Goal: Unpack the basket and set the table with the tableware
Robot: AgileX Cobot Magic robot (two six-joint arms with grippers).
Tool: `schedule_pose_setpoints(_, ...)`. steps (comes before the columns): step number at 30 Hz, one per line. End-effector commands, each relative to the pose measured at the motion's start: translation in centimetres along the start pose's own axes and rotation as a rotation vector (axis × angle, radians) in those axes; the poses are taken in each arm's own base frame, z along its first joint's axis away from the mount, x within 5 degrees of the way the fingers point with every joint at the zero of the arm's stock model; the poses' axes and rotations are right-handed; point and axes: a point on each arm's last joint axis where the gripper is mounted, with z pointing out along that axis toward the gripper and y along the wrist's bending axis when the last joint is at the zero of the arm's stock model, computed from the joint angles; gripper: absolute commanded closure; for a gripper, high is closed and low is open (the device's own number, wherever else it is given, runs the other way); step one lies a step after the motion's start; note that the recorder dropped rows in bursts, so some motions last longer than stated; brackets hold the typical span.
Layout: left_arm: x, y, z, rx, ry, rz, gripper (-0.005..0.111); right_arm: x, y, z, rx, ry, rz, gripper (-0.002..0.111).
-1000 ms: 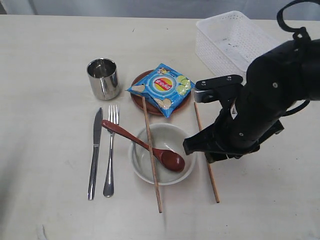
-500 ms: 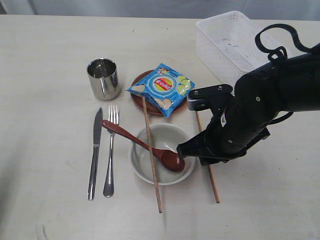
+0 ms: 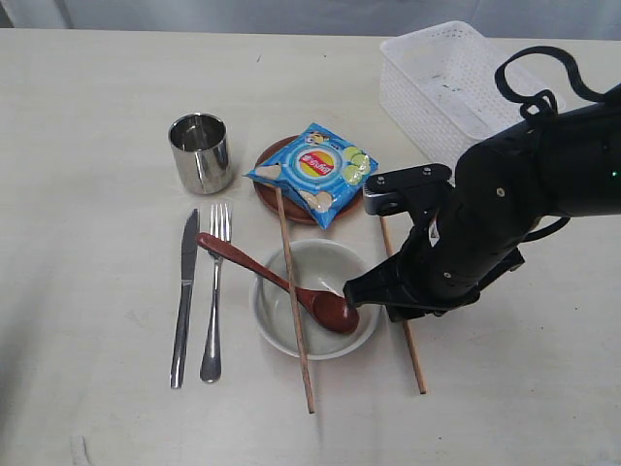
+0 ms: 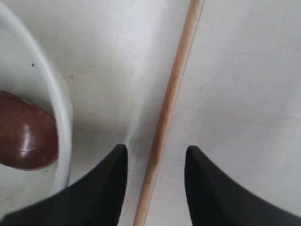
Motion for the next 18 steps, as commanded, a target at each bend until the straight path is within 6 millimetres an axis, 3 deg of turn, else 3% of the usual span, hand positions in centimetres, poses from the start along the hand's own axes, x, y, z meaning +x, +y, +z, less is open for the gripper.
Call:
schedule_pose_setpoints(1, 0.0, 0.0, 0.0, -0.003, -0.008, -0.014, 0.107, -0.1, -0.1, 0.1, 0.004, -0.005, -0.012, 0.069)
schedule_pose_setpoints(14, 0.0, 0.0, 0.0, -0.003, -0.008, -0.014, 0.107, 0.0, -0.2, 1.3, 0.016, 0.029, -0.015, 0.069)
schedule_pose_setpoints(18, 0.0, 0.0, 0.0, -0.003, -0.008, -0.014, 0.107, 0.0, -0.2, 1.3, 0.016, 0.027, -0.015, 0.076)
